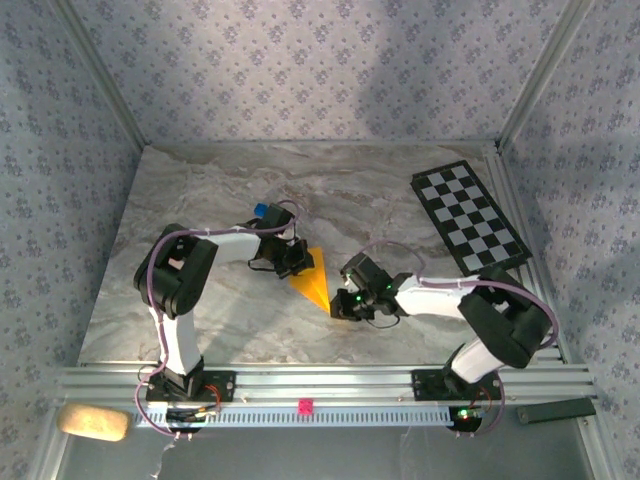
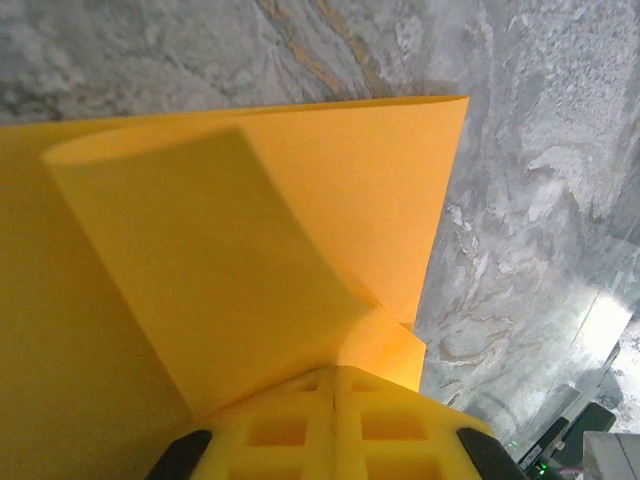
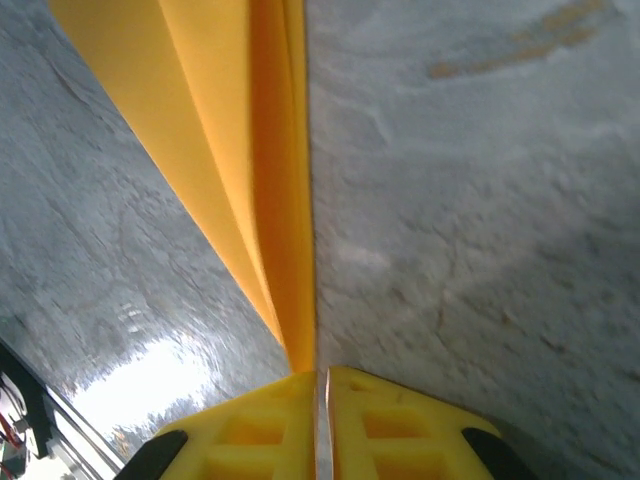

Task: Fold a paper plane with a square sheet of paper (pick it up from the middle)
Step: Fourth fold the wing at the center of the table.

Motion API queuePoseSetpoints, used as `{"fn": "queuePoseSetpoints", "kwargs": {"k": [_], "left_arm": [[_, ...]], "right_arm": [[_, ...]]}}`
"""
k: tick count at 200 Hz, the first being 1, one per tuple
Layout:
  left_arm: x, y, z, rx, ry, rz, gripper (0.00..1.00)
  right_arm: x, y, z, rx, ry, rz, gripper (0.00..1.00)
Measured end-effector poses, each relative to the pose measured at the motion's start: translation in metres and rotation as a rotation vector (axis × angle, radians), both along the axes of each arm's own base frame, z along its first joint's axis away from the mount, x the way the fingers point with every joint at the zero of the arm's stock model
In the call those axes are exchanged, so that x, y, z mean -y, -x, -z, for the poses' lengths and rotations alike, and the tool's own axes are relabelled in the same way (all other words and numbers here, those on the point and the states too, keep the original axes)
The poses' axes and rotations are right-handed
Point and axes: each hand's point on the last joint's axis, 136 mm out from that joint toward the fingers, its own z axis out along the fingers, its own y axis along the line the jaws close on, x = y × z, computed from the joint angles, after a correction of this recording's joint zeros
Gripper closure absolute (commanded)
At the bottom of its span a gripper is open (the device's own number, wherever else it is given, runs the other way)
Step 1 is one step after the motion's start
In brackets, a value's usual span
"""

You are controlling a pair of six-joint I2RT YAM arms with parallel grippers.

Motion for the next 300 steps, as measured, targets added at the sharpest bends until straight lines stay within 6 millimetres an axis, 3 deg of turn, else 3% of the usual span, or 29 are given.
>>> {"fn": "queuePoseSetpoints", "kwargs": {"k": [39,70,96,162,217,300], "left_arm": [[0.0,0.0,0.0,0.002,-0.002,-0.001,1.0],[0.0,0.0,0.0,0.002,-0.001,-0.001,1.0],[0.0,0.0,0.0,0.001,-0.001,0.0,1.0],[0.0,0.0,0.001,0.0,0.0,0.0,1.0],[0.0,0.0,0.001,-0.001,0.001,0.001,1.0],[0.0,0.0,0.001,-0.002,0.001,0.002,1.0]], "right_arm": [[0.007,0.001,-0.019,0.034,-0.008,0.02,0.88],[-0.003,-0.018,-0.046,0.11,-0.104,0.053,0.93],[-0.016,-0.037,-0.05,0.115,-0.148,0.069,0.95],[-0.049,-0.06,-0.035,0.066,-0.18,0.043,0.96],[-0.039,-0.048,-0.002,-0.006,-0.127,0.052,0.96],[-0.036,-0.039,-0.002,0.033,-0.165,0.065,0.95]]}}
